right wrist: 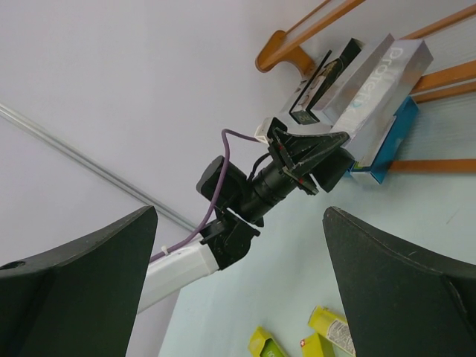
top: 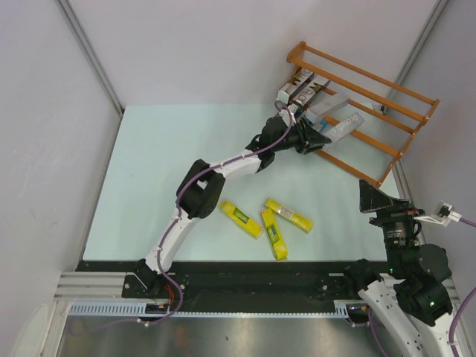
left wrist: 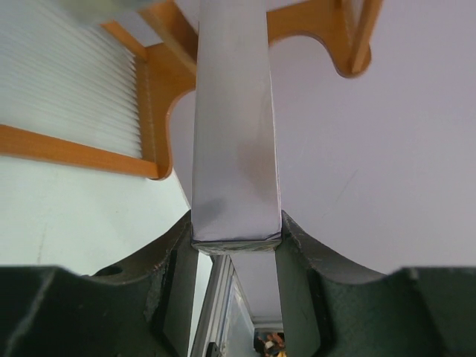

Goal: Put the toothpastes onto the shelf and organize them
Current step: Place the toothpaste on the shelf.

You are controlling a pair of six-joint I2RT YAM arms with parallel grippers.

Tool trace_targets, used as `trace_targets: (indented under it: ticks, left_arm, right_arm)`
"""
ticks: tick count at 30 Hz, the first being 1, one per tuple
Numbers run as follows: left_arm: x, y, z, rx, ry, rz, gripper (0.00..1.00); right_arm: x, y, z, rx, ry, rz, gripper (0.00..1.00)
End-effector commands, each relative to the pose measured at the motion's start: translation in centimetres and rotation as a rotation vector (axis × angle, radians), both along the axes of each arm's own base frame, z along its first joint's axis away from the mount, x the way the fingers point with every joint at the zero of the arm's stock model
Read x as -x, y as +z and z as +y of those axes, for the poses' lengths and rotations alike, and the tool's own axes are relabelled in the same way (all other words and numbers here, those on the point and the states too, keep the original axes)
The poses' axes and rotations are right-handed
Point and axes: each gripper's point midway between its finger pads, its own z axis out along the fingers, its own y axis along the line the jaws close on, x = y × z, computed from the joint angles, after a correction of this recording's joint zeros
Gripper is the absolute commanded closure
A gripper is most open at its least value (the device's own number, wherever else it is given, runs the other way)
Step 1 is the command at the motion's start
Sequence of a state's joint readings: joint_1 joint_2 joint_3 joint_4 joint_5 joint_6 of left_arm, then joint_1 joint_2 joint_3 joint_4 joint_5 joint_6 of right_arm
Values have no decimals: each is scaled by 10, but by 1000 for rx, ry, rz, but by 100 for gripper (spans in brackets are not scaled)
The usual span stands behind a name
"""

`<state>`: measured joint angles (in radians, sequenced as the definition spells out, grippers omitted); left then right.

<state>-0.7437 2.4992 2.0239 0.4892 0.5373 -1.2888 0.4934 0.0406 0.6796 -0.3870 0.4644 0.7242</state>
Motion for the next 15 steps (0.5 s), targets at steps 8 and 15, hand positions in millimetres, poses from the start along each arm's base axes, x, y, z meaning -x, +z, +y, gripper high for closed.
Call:
trace_targets:
  ticks: [8,15]
  left_arm:
    - [-45,40,10,86,166,34,76]
    - [-61,37,11,54,242,74,74]
  right_arm:
    - [10,16,-12,-7,-36,-36,0]
    - [11,17,-14,-7,-44,-33,0]
